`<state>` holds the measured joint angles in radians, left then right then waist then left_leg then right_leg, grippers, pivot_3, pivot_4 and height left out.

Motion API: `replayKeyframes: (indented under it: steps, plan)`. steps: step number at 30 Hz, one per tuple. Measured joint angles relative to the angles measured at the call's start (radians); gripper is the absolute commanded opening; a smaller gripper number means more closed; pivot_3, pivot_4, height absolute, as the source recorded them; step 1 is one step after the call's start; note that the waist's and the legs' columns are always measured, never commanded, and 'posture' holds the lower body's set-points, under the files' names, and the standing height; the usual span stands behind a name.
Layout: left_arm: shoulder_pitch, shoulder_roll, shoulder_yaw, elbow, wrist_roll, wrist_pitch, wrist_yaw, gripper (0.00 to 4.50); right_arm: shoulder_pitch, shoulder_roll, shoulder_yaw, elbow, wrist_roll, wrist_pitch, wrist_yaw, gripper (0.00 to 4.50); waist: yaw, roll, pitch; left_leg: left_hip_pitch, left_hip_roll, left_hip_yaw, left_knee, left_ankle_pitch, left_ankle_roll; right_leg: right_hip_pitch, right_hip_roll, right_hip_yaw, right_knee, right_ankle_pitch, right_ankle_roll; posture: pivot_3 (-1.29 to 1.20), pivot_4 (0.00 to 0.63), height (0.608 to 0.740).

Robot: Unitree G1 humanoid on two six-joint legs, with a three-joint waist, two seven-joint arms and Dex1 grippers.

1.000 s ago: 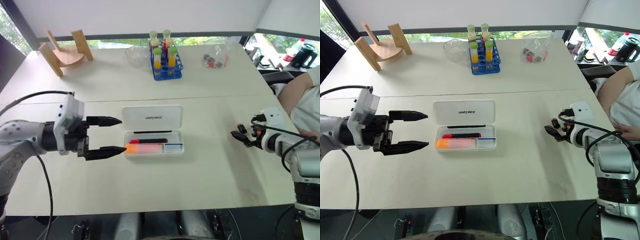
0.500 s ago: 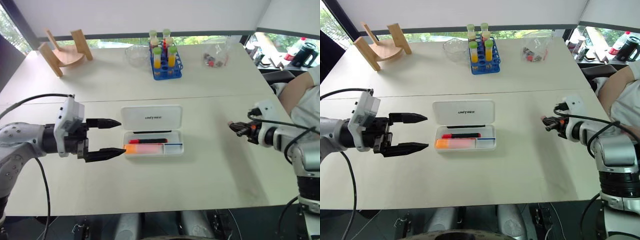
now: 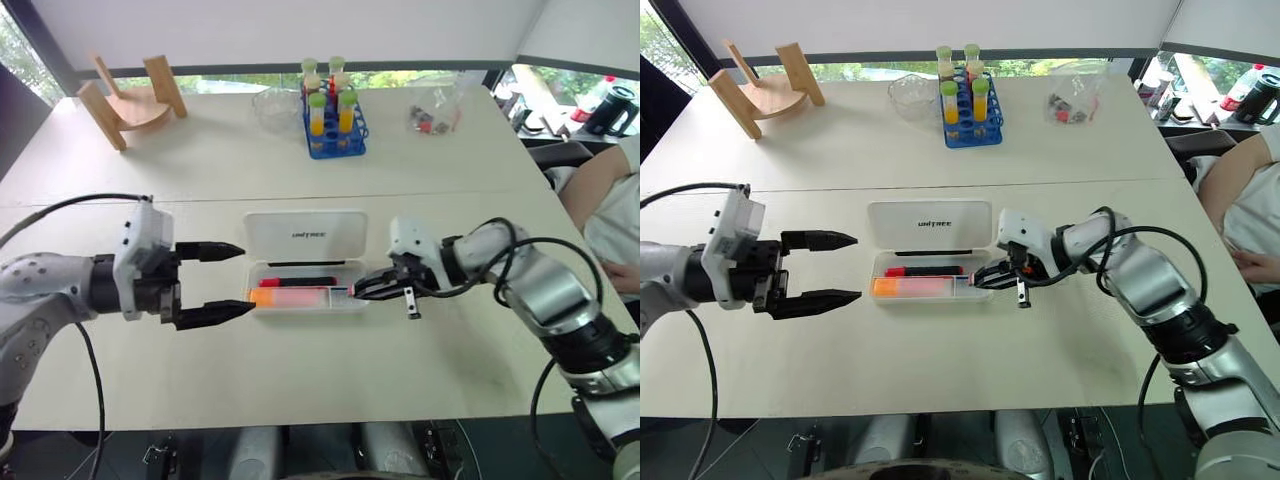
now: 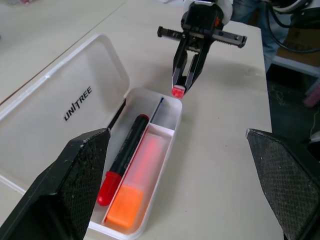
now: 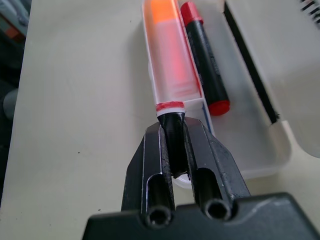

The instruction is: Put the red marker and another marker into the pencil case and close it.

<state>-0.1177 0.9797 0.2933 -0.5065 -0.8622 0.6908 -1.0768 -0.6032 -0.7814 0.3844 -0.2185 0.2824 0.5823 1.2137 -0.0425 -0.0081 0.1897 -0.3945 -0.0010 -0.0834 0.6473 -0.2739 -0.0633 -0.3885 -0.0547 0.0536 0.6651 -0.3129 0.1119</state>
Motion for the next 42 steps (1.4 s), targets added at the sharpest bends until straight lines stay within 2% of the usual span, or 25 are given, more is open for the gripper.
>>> replayKeyframes:
  steps: [3, 6, 12, 21, 24, 27, 31, 34, 39, 42]
  plan:
    - [0.019, 0.000, 0.014, -0.017, -0.002, 0.000, 0.015, 4.50, -0.013, 0.027, 0.028, 0.043, -0.033, -0.036, 0.011, 0.05, -0.001, 0.000, 0.000, 0.000, 0.000, 0.000, 0.000, 0.000, 0.000, 0.000, 0.000, 0.000, 0.000, 0.000, 0.000, 0.00, 0.150, 0.740]
    - [0.038, -0.002, 0.028, -0.027, -0.006, 0.001, 0.025, 4.50, -0.026, 0.047, 0.037, 0.073, -0.053, -0.057, 0.014, 1.40, -0.001, 0.000, 0.000, 0.000, 0.000, 0.000, 0.000, 0.000, 0.000, 0.000, 0.000, 0.000, 0.000, 0.000, 0.000, 0.00, 0.150, 0.740]
    - [0.072, -0.005, 0.040, -0.035, -0.011, 0.001, 0.039, 4.50, -0.043, 0.069, 0.036, 0.087, -0.060, -0.050, 0.031, 4.43, 0.000, 0.000, 0.000, 0.000, 0.000, -0.001, 0.000, 0.000, 0.000, 0.000, 0.000, 0.000, 0.000, 0.000, 0.000, 0.00, 0.150, 0.740]
    - [0.073, -0.010, 0.039, -0.022, -0.002, -0.001, 0.059, 4.50, -0.052, 0.063, -0.023, 0.031, -0.007, 0.036, 0.039, 4.48, 0.000, 0.000, 0.000, 0.000, 0.000, -0.001, 0.000, 0.000, 0.000, 0.000, -0.001, 0.000, 0.000, 0.000, 0.000, 0.00, 0.150, 0.740]
    - [0.067, -0.017, 0.042, 0.055, 0.039, -0.012, 0.080, 4.50, -0.070, 0.026, -0.161, -0.033, 0.101, 0.145, 0.023, 4.48, 0.001, 0.001, 0.001, 0.000, -0.001, -0.001, 0.000, 0.000, 0.000, 0.000, -0.001, 0.000, 0.000, 0.000, 0.000, 0.00, 0.150, 0.740]
    - [0.059, -0.018, 0.050, 0.143, 0.073, -0.033, 0.078, 3.62, -0.066, -0.054, -0.306, -0.110, 0.181, 0.219, 0.010, 4.50, 0.007, 0.000, 0.000, 0.000, -0.001, -0.001, 0.000, 0.000, 0.000, 0.000, -0.001, -0.001, -0.001, 0.000, 0.000, 0.00, 0.150, 0.740]
    - [-0.012, -0.019, 0.043, 0.262, 0.124, -0.084, 0.056, 1.54, -0.003, -0.078, -0.364, -0.179, 0.248, 0.284, -0.025, 4.50, 0.006, 0.000, 0.000, -0.001, -0.001, 0.001, 0.000, 0.000, 0.000, 0.000, -0.001, -0.001, 0.000, 0.000, 0.000, 0.00, 0.150, 0.740]
    - [-0.151, -0.054, -0.005, 0.428, 0.199, -0.163, 0.050, 0.04, 0.031, -0.095, -0.398, -0.200, 0.279, 0.318, -0.065, 4.50, 0.008, 0.000, 0.000, 0.000, -0.002, 0.002, 0.001, 0.000, 0.000, 0.000, -0.001, -0.001, 0.001, 0.000, 0.000, 0.00, 0.150, 0.740]
    - [-0.422, -0.218, -0.138, 0.831, 0.359, -0.336, 0.034, 0.01, 0.063, -0.112, -0.472, -0.261, 0.346, 0.358, -0.111, 4.50, 0.026, -0.001, 0.000, -0.001, -0.002, 0.002, 0.002, 0.000, 0.000, 0.000, -0.001, -0.002, 0.000, 0.000, 0.000, 0.00, 0.150, 0.740]
    - [-0.549, -0.326, -0.215, 1.069, 0.455, -0.459, 0.002, 0.01, 0.112, -0.144, -0.486, -0.287, 0.363, 0.363, -0.123, 4.50, 0.032, -0.001, -0.001, -0.008, -0.003, 0.001, 0.004, 0.000, 0.000, -0.004, -0.001, -0.003, 0.000, 0.000, 0.000, 0.00, 0.150, 0.740]
